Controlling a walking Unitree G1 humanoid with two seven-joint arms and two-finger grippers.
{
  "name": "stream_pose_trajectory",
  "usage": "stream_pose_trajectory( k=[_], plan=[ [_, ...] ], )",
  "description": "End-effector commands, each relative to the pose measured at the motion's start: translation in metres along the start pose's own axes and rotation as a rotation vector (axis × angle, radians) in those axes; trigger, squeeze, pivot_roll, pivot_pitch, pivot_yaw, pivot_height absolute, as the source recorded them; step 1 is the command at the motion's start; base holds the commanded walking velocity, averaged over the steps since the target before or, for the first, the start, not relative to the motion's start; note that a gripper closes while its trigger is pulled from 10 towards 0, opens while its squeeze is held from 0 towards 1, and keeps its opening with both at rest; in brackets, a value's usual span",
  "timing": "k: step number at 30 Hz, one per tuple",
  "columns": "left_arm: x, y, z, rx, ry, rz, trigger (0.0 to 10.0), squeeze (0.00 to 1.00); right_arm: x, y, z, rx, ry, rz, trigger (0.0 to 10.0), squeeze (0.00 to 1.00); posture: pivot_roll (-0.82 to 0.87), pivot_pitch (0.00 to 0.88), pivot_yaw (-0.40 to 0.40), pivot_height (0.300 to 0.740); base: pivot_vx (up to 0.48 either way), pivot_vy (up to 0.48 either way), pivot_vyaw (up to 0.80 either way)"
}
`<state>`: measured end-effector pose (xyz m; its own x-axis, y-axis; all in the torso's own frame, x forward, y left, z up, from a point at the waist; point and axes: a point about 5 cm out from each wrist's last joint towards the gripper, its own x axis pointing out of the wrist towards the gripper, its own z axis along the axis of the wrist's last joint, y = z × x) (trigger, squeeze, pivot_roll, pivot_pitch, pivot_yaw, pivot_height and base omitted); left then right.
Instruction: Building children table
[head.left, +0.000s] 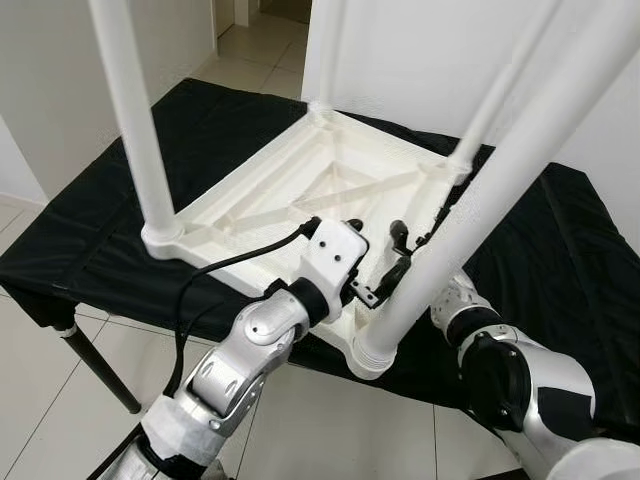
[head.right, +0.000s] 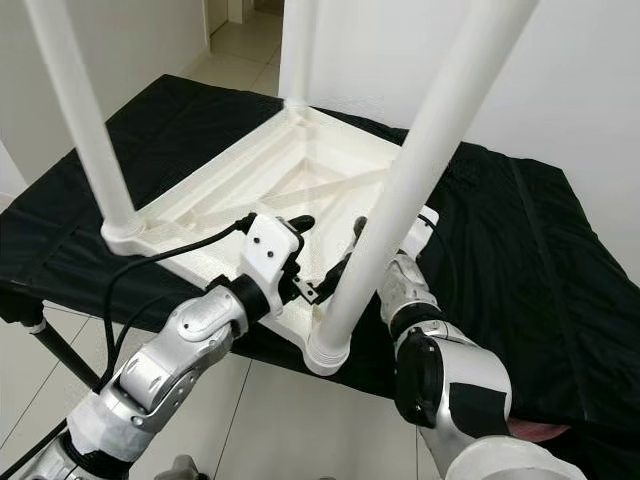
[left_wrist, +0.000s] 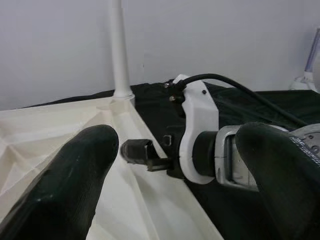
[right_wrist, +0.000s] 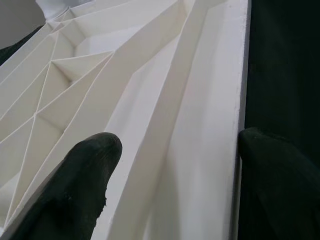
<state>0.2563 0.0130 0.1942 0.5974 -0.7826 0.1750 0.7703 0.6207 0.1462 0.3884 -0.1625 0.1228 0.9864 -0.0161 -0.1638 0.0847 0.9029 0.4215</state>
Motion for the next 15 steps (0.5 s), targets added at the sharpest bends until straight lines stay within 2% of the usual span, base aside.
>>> stream_pose_trajectory(
  k=[1,4,6,8,10,13,15],
  plan=[
    [0.004,-0.018,0.007,0.01,-0.032,-0.219,10.0,0.0,0.001,0.006,0.0,-0.01,0.0,0.04,10.0,0.0,0.1,0.0,-0.095,0.74,0.0,0.0,0.0],
    [0.005,-0.014,0.005,0.032,-0.019,-0.19,10.0,0.0,-0.001,-0.002,0.003,-0.042,-0.043,0.018,10.0,0.0,0.1,0.0,-0.095,0.74,0.0,0.0,0.0],
    [0.001,-0.006,-0.001,0.047,0.006,-0.152,10.0,0.0,-0.005,-0.013,0.007,-0.093,-0.113,0.007,10.0,0.0,0.09,0.0,-0.097,0.74,0.0,0.0,0.0],
    [-0.001,-0.004,-0.002,0.052,0.012,-0.141,10.0,0.0,-0.006,-0.016,0.009,-0.106,-0.135,0.009,10.0,0.0,0.09,0.0,-0.097,0.74,0.0,0.0,0.0],
    [-0.006,0.006,-0.006,0.061,0.025,-0.105,10.0,0.0,-0.011,-0.025,0.01,-0.141,-0.183,-0.003,10.0,0.0,0.08,0.0,-0.096,0.74,0.0,0.0,0.0],
    [-0.009,0.011,-0.007,0.062,0.03,-0.088,10.0,0.0,-0.014,-0.028,0.01,-0.162,-0.205,-0.006,10.0,0.0,0.07,0.0,-0.094,0.74,0.0,0.0,0.0],
    [-0.019,0.022,-0.007,0.06,0.038,-0.063,10.0,0.0,-0.021,-0.031,0.007,-0.22,-0.245,0.023,10.0,0.0,0.06,0.0,-0.092,0.74,0.0,0.0,0.0]
  ],
)
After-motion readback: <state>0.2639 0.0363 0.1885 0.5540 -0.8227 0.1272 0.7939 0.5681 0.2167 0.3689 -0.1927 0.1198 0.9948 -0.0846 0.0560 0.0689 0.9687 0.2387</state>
